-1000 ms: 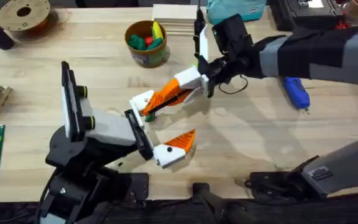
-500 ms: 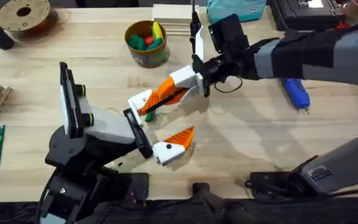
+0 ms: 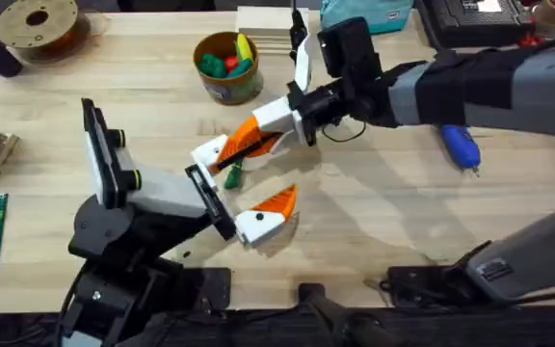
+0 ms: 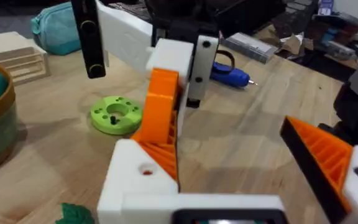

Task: Pick up the gripper from the table and insert it into the empty holder that is missing its gripper. Then pick up a screw, insert it into the mounting hole, and use the screwdriver to tighten it. Finally, clean up the table by picking up the vegetable and placing it into the bucket.

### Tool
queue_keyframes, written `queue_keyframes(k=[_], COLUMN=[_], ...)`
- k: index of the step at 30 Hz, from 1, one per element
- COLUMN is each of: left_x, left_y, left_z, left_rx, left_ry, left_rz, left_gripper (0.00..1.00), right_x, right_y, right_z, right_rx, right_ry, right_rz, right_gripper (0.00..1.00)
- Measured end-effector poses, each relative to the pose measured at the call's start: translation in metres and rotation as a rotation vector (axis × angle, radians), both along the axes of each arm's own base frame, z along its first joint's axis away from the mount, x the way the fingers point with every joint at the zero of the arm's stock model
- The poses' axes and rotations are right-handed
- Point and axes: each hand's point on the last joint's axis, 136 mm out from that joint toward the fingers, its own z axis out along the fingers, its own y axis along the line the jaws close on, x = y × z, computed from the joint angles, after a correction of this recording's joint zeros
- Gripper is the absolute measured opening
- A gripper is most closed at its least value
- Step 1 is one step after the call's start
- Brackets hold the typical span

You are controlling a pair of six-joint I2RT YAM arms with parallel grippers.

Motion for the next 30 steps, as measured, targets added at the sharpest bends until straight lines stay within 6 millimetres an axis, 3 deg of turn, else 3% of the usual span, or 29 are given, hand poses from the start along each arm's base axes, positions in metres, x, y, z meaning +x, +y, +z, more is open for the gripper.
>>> queue_keyframes(k=[18, 22, 30], left_x=[-0.0006, -0.0017, -0.0092], left_y=[-0.0003, -0.0009, -0.0056], left_z=[0.0004, 0.0005, 0.0008], left_rx=[-0.001, 0.002, 0.008], left_ry=[0.001, -0.005, -0.019], left_rz=[-0.004, -0.011, -0.061], left_gripper=[0.987, 0.987, 0.987], right_x=[-0.0003, -0.0012, 0.0004], right_y=[-0.0017, -0.0028, -0.0041], right_z=[0.0013, 0.0022, 0.0016], right_rx=[0.018, 0.025, 0.038], right_ry=[-0.022, -0.023, -0.041], right_rz=[0.010, 0.018, 0.020], right_gripper=[0.015, 0.138, 0.248])
